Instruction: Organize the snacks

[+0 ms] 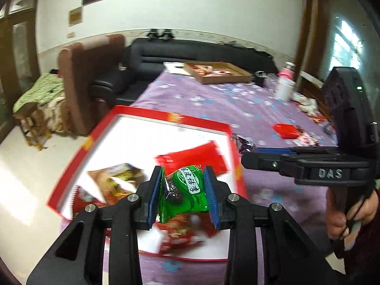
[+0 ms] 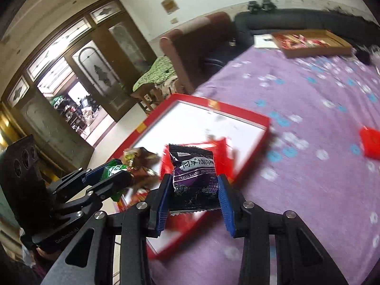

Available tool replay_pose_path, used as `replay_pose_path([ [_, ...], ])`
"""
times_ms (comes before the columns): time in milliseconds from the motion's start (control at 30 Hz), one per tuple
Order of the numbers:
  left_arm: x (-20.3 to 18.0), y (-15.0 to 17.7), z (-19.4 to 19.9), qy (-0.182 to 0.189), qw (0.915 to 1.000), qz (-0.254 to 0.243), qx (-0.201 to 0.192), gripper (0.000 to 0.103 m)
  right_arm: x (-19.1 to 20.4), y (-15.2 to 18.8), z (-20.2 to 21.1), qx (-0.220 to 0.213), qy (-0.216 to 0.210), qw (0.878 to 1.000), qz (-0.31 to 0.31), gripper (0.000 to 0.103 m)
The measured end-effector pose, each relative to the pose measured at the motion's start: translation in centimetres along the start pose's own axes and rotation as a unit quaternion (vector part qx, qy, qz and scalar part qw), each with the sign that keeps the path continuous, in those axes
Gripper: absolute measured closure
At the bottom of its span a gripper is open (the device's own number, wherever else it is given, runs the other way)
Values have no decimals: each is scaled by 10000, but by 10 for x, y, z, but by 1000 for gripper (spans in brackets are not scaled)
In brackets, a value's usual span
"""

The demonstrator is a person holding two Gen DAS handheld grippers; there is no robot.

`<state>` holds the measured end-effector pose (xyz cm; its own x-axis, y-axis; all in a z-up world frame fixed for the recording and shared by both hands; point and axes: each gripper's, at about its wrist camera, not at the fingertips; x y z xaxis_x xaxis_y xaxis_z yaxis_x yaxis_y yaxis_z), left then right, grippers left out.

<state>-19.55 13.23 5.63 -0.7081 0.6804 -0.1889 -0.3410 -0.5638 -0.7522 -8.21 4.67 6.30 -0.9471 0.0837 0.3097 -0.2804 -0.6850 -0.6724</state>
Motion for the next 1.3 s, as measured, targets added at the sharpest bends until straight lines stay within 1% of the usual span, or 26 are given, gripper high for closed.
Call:
replay_pose_path([
  [167, 13, -4, -5, -523, 9985, -48, -170, 71, 21, -9, -14, -16, 59, 9996, 275, 64],
  [233, 16, -6, -8, -642, 9977, -63, -210, 71, 24, -13, -16, -25, 58, 9995, 306, 64],
  [367, 23, -9, -15, -774, 9969, -13, -173, 71, 26, -22, -26, 2, 153, 9991, 391, 64],
  [433, 27, -8, -17, -872, 9960, -10, -166, 71, 28, -24, -30, -1, 225, 9987, 447, 64],
  [567, 32, -9, -21, -993, 9950, 4, -148, 71, 29, -25, -40, -8, 220, 9987, 465, 64],
  [767, 37, -13, -28, -1168, 9931, 56, -111, 71, 29, -26, -45, -38, 392, 9978, 537, 64],
  [800, 36, -14, -30, -1219, 9925, 63, -113, 70, 30, -27, -46, -35, 465, 9973, 567, 62],
  [833, 36, -15, -31, -1315, 9912, 77, -114, 67, 31, -26, -47, -17, 568, 9965, 620, 61],
  [867, 37, -16, -33, -1414, 9899, 92, -112, 67, 31, -27, -48, -9, 622, 9959, 656, 61],
  [900, 36, -17, -35, -1513, 9884, 113, -97, 62, 31, -28, -49, 16, 657, 9955, 676, 60],
  [967, 36, -18, -38, -1733, 9847, 161, -84, 53, 27, -28, -49, 96, 654, 9958, 630, 51],
  [1000, 37, -19, -38, -1780, 9838, 175, -83, 37, 25, -28, -48, 94, 657, 9960, 606, 46],
  [1033, 37, -19, -38, -1882, 9818, 217, -88, 23, 23, -27, -46, 70, 664, 9960, 591, 45],
  [1067, 38, -19, -36, -2030, 9787, 259, -143, 19, 20, -26, -42, 24, 675, 9961, 574, 45],
  [1100, 37, -19, -33, -2157, 9758, 261, -251, 19, 17, -24, -38, -17, 687, 9961, 552, 45],
  [1200, 29, -21, -28, -2346, 9710, 170, -424, 19, -1, -19, -22, -181, 745, 9964, 370, 44],
  [1300, 19, -23, -25, -2336, 9711, 95, -481, 19, -27, -13, -3, -331, 892, 9954, 115, 41],
])
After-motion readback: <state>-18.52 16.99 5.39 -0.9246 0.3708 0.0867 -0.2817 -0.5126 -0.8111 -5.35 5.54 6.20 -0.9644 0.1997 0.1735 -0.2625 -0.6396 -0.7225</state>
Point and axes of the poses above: each gripper's, at about its wrist camera, not at the fingertips, and z roughly against the way its jaws point, x to its left, y to its underside, and after that the axes turned 8 degrees about z, right-handed
